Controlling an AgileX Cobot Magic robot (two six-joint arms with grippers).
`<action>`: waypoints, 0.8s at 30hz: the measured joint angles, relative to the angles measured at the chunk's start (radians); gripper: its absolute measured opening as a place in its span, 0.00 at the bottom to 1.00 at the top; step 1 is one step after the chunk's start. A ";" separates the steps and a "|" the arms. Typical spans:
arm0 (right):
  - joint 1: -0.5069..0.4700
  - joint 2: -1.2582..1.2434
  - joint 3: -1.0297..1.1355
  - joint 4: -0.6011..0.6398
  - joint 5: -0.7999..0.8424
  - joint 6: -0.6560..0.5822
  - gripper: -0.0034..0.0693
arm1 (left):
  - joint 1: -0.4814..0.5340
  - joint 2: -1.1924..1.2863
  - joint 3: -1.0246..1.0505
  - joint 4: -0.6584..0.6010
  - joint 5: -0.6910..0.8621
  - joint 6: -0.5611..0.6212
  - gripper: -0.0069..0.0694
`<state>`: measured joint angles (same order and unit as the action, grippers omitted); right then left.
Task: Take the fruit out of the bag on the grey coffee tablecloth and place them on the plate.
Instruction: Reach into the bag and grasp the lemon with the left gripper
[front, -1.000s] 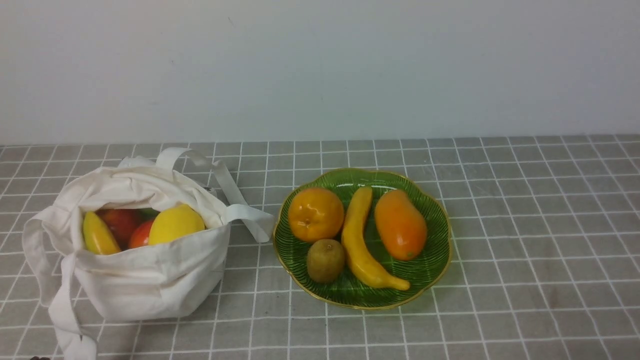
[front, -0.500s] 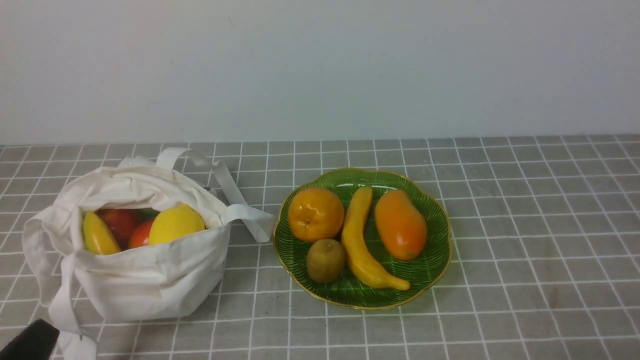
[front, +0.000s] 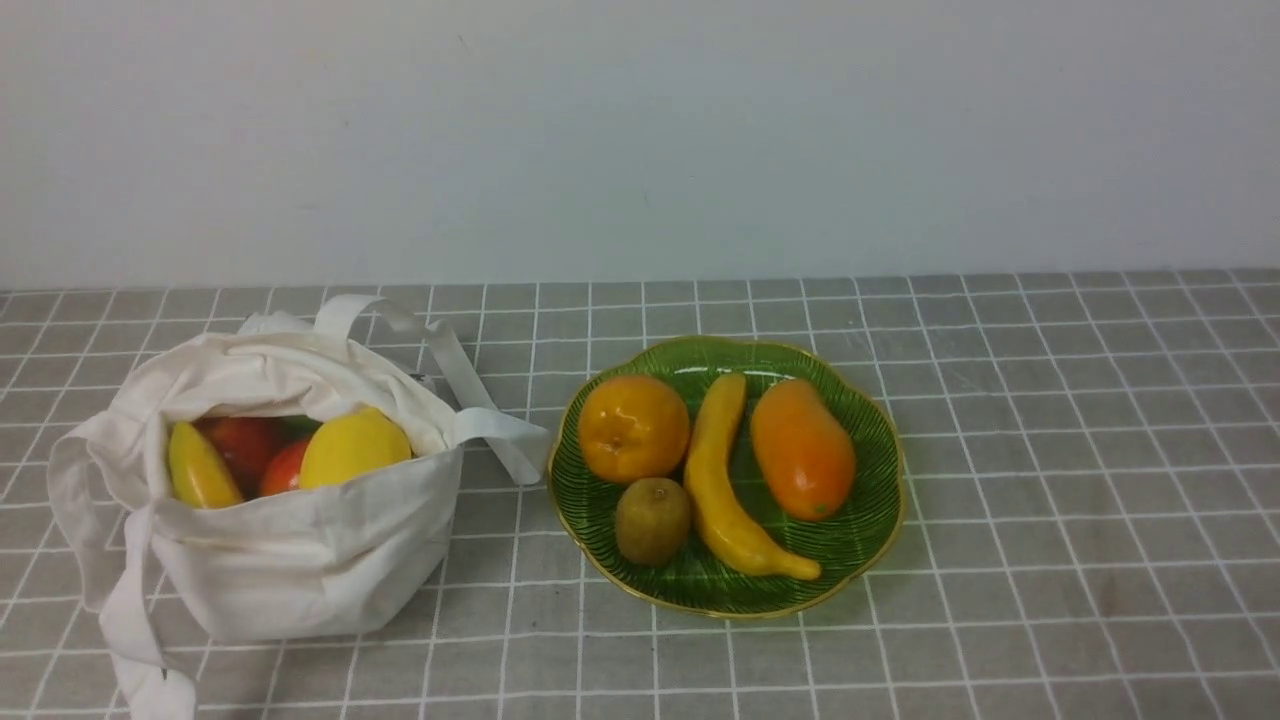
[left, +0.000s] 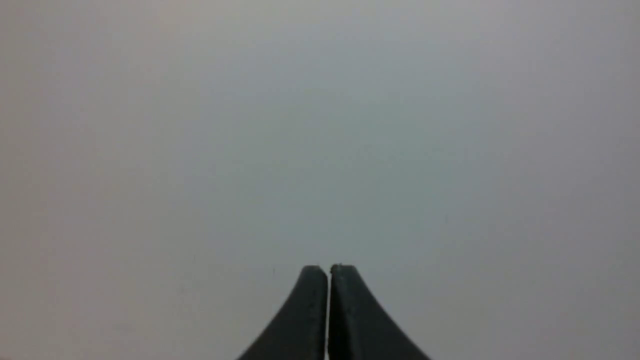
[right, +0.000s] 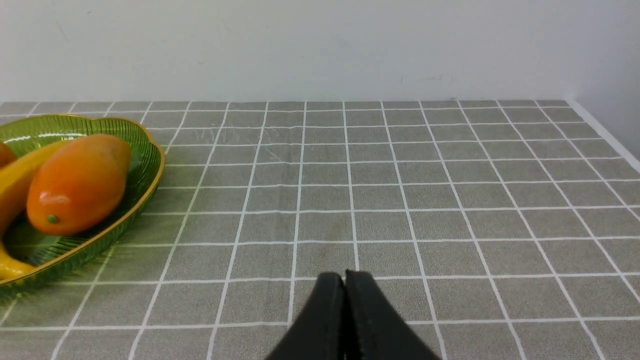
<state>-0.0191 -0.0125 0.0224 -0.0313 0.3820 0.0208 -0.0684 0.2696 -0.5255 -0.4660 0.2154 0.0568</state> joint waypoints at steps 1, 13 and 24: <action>0.000 0.000 0.000 0.000 0.000 0.000 0.03 | 0.000 0.014 0.000 0.003 0.018 0.000 0.08; 0.000 0.000 0.000 0.000 0.000 0.000 0.03 | -0.001 0.823 -0.491 0.188 0.724 0.075 0.09; 0.000 0.000 0.000 0.000 0.000 0.000 0.03 | -0.003 1.218 -0.692 0.217 0.762 0.196 0.51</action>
<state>-0.0191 -0.0125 0.0224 -0.0313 0.3820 0.0208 -0.0713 1.4874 -1.2179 -0.2487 0.9773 0.2523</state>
